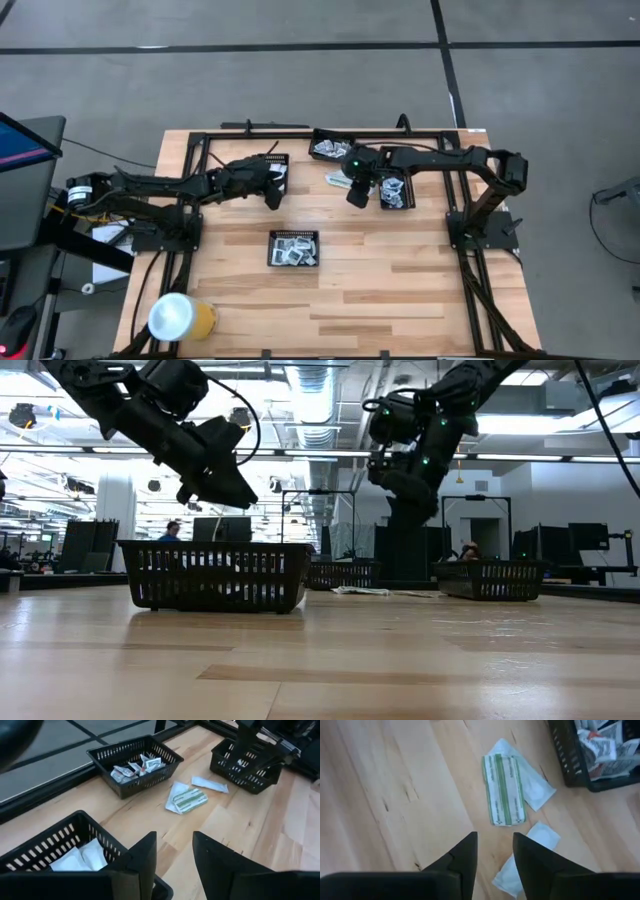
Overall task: Pick & Place First Aid Supplies
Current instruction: Put the green bandage into the left black bin
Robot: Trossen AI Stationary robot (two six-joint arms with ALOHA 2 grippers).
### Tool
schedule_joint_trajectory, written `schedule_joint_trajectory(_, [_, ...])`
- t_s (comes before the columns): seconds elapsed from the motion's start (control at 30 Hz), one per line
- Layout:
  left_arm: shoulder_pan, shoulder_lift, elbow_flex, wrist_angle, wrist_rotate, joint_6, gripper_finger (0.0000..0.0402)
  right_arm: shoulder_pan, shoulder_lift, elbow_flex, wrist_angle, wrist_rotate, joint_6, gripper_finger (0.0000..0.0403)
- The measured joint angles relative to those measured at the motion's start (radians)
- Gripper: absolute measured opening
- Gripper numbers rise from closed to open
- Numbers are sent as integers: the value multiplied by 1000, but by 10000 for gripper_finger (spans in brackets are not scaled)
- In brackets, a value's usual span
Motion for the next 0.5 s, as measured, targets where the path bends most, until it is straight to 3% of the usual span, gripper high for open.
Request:
schedule_joint_trajectory(0.27, [0,2,0,7,0,0,127,-4,5,0,-1,14,-146,134])
schedule_joint_trajectory(0.5, [0,2,0,9,0,-3,127,-18,116,0,-15,12,-213,142])
